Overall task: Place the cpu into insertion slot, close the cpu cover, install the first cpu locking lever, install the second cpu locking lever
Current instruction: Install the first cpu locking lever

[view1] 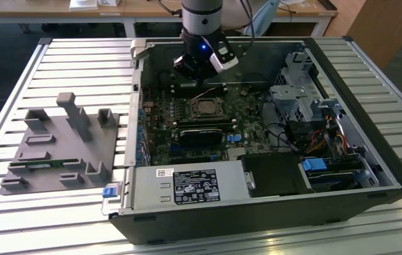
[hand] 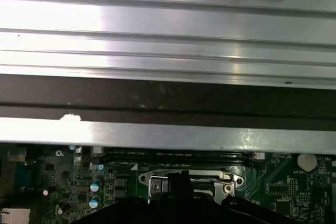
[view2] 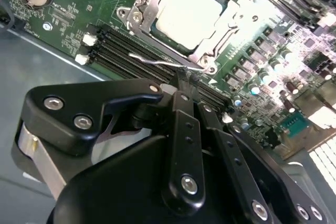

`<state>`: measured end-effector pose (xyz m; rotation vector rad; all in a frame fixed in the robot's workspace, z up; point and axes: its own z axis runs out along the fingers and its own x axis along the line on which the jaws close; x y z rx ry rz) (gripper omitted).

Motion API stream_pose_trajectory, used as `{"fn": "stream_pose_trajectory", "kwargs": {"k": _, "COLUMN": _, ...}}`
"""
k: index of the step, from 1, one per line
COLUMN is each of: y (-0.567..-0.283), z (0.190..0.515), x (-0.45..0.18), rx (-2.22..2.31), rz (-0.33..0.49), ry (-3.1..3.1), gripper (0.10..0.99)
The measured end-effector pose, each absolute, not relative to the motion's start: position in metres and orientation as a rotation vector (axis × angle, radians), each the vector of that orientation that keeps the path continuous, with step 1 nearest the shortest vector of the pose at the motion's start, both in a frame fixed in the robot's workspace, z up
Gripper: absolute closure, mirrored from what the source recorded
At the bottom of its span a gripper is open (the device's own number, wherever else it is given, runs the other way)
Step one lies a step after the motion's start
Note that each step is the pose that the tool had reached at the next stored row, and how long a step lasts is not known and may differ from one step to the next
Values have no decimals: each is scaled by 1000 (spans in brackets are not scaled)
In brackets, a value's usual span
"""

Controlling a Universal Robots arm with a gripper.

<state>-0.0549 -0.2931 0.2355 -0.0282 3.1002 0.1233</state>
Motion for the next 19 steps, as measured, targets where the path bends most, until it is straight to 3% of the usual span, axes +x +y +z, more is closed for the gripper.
{"fn": "stream_pose_trajectory", "kwargs": {"k": 19, "y": -292, "z": 223, "x": -44, "rx": -28, "rz": 130, "ry": 3100, "gripper": 980}}
